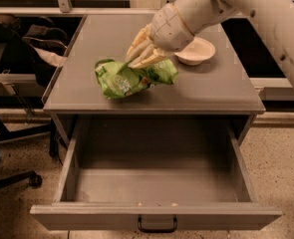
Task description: Place green rice chip bag into top drawer
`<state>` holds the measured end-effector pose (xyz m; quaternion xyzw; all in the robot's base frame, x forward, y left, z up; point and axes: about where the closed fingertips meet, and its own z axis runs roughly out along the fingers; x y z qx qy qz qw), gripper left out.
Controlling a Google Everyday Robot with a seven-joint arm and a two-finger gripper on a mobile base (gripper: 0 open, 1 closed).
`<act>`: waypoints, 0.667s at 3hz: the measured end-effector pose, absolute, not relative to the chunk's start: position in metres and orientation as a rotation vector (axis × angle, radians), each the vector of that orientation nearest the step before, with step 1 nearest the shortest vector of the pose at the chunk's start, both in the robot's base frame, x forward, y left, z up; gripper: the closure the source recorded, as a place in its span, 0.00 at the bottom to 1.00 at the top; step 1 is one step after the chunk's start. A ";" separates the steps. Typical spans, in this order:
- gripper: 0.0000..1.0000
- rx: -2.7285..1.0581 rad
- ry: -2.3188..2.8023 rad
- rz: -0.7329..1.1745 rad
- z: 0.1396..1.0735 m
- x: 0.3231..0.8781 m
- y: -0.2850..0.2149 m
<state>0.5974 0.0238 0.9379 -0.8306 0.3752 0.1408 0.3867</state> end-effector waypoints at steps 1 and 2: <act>1.00 -2.091 0.969 0.375 0.929 0.556 0.024; 1.00 -2.092 0.970 0.377 0.930 0.555 0.025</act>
Offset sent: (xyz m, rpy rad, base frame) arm -0.0472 -0.0039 -0.0081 0.0238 0.0053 -0.0329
